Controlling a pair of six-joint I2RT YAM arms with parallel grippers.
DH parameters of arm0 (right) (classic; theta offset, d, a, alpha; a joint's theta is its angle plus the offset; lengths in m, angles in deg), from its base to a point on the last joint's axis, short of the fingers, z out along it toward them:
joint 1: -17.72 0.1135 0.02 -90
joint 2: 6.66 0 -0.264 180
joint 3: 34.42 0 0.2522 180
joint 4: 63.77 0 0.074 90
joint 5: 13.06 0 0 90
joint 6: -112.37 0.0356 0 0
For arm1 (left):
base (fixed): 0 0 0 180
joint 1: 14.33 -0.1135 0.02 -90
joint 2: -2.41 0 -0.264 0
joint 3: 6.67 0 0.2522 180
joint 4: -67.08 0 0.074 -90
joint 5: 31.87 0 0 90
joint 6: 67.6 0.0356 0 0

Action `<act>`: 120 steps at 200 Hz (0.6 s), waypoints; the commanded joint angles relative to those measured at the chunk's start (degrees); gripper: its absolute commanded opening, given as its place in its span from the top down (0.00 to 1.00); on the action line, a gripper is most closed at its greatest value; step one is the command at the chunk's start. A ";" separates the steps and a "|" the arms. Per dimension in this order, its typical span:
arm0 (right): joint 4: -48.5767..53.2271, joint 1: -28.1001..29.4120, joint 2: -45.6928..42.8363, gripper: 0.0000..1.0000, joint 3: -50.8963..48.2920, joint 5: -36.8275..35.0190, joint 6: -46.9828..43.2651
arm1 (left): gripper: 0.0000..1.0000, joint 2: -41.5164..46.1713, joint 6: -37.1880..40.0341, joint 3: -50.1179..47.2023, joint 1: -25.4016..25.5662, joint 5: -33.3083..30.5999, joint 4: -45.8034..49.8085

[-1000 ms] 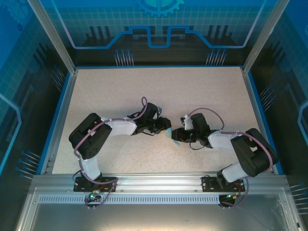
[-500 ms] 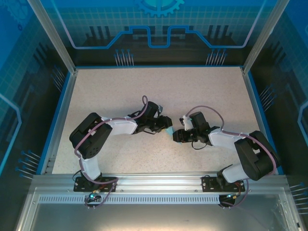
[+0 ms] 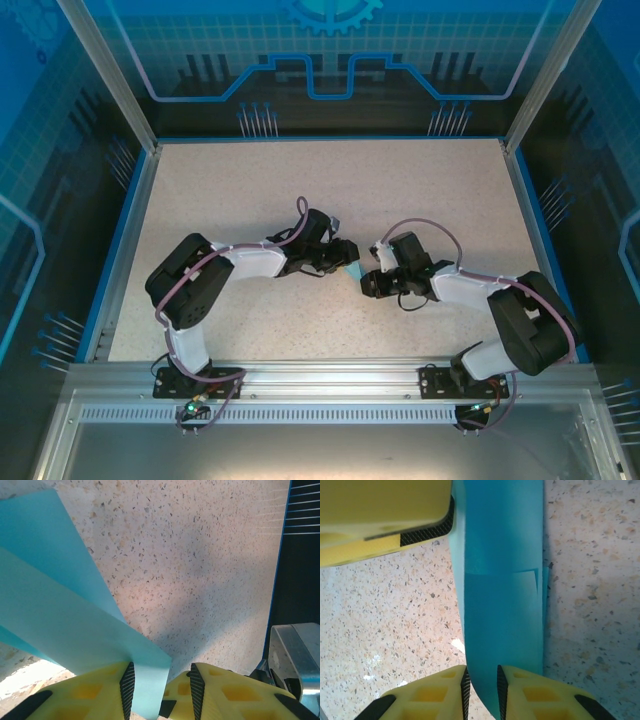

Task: Fold a paper plane with a square sheet of paper (pick it up from the middle)
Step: Fold the wing for the fifth time at the center of the table.

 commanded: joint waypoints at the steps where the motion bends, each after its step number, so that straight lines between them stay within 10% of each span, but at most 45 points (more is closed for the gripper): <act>1: 3.82 1.93 -0.56 0.76 1.56 -4.45 -1.78 | 0.61 -1.27 1.52 1.76 0.19 0.24 1.13; 120: 8.92 10.30 -3.59 0.64 3.87 -25.23 -4.63 | 0.62 -1.67 1.82 2.63 0.21 0.50 1.66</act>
